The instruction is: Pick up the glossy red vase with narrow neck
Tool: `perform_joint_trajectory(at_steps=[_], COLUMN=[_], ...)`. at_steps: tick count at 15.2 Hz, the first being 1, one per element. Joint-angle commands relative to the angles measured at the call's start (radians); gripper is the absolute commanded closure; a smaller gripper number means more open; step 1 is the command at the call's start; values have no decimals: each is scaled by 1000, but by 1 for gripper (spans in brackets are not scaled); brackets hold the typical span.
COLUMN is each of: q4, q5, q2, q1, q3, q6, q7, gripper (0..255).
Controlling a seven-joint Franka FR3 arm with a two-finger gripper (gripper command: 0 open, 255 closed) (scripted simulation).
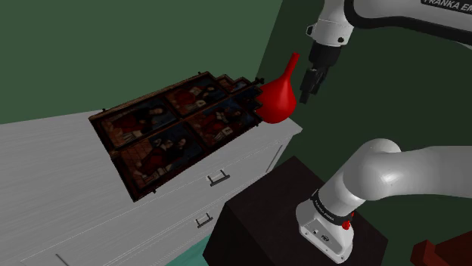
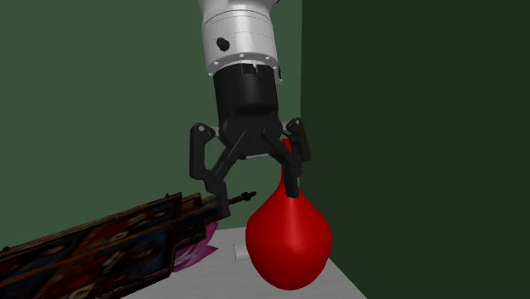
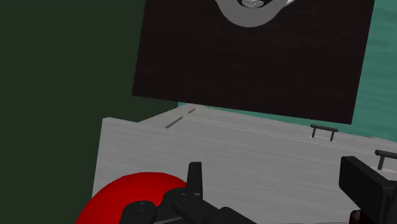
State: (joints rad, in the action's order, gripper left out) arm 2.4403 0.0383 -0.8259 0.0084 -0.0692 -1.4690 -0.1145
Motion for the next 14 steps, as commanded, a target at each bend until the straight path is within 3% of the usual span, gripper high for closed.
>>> perform_joint_trajectory(at_steps=[1,14], q4=[0,-455], q5=[0,14], q2=[0,410], q1=[0,-100], q3=[0,127], q6=[0,-27], q7=[0,-5], gripper=[0,0])
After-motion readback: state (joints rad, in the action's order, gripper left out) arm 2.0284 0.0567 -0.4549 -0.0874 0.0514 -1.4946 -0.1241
